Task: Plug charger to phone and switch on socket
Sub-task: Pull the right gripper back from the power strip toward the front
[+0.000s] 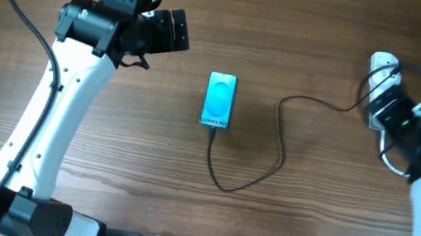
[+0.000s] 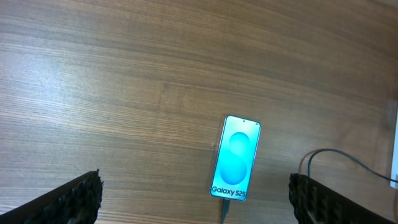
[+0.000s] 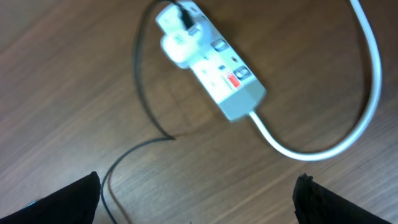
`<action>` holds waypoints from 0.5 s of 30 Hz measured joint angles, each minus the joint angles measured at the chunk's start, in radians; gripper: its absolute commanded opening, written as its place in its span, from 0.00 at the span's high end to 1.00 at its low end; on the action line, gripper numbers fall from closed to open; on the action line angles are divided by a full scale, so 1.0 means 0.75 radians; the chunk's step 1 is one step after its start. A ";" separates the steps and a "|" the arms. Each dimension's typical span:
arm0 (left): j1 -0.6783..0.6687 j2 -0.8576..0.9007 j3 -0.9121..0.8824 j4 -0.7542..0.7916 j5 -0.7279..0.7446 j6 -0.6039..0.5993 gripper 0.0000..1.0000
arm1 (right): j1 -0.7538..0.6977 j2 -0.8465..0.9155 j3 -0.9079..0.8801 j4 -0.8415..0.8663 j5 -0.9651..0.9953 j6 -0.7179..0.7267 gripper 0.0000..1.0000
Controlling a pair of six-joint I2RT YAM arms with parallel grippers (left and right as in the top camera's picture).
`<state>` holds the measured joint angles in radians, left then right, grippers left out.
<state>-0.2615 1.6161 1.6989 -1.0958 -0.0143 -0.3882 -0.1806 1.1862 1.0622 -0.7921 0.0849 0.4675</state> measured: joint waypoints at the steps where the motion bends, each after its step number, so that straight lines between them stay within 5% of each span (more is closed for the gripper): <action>1: 0.000 0.000 0.000 0.001 0.000 0.000 0.00 | 0.038 -0.056 -0.055 0.037 0.021 0.000 0.01; 6: 0.000 0.000 0.000 0.000 -0.001 0.000 0.00 | 0.185 -0.337 -0.295 0.134 0.082 0.005 0.25; 9: 0.000 0.000 0.000 0.000 -0.001 -0.001 0.00 | 0.256 -0.493 -0.381 0.136 0.089 -0.011 0.00; 15: 0.000 0.000 0.000 -0.001 -0.001 0.000 0.00 | 0.307 -0.766 -0.424 0.049 -0.007 -0.021 0.00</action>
<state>-0.2615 1.6161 1.6989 -1.0962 -0.0151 -0.3882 0.0494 0.6117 0.7441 -0.7555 0.0799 0.4515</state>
